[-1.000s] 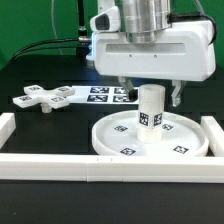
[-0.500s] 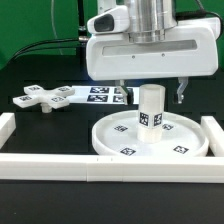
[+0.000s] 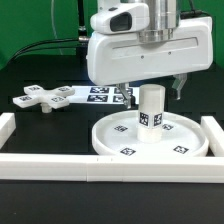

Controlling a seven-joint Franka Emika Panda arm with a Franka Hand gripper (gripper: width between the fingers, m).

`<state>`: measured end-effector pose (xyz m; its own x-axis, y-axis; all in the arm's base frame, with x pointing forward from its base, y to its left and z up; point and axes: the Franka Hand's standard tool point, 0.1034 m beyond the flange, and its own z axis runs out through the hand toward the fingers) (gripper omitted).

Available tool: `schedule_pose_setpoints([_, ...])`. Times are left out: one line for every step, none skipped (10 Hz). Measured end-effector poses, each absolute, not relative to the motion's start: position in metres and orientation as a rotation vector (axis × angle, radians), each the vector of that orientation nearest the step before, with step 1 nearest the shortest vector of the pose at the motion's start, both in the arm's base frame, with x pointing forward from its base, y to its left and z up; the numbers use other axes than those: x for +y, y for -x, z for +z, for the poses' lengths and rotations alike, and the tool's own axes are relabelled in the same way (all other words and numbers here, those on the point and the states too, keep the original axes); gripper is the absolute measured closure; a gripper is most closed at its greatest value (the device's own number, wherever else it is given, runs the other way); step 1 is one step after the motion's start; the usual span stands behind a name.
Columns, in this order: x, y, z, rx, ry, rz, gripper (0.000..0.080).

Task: Assemble round table

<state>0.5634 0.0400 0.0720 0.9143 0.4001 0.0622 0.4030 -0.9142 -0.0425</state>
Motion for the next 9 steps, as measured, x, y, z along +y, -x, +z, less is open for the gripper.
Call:
schedule_pose_setpoints([0.0405, -0.5645, 0.073, -0.785, 2.994, -0.081, 0.0151])
schedule_pose_setpoints([0.0407, -0.5649, 0.0733, -0.847, 2.98, -0.087, 0.0151])
schedule_pose_setpoints([0.039, -0.5644, 0.0728, -0.865, 2.977, -0.088, 0.0151])
schedule_pose_setpoints([0.0372, -0.5643, 0.0724, -1.001, 2.942, -0.087, 0.0151])
schedule_pose_setpoints([0.0365, -0.5643, 0.0723, -1.095, 2.91, -0.088, 0.0151])
schedule_pose_setpoints([0.0361, -0.5643, 0.0722, -1.19, 2.876, -0.089, 0.0151])
schedule_pose_setpoints([0.0361, -0.5643, 0.0723, -1.323, 2.834, -0.081, 0.0151])
schedule_pose_setpoints([0.0362, -0.5643, 0.0723, -1.484, 2.771, -0.072, 0.0151])
schedule_pose_setpoints([0.037, -0.5652, 0.0728, -1.603, 2.721, -0.069, 0.0151])
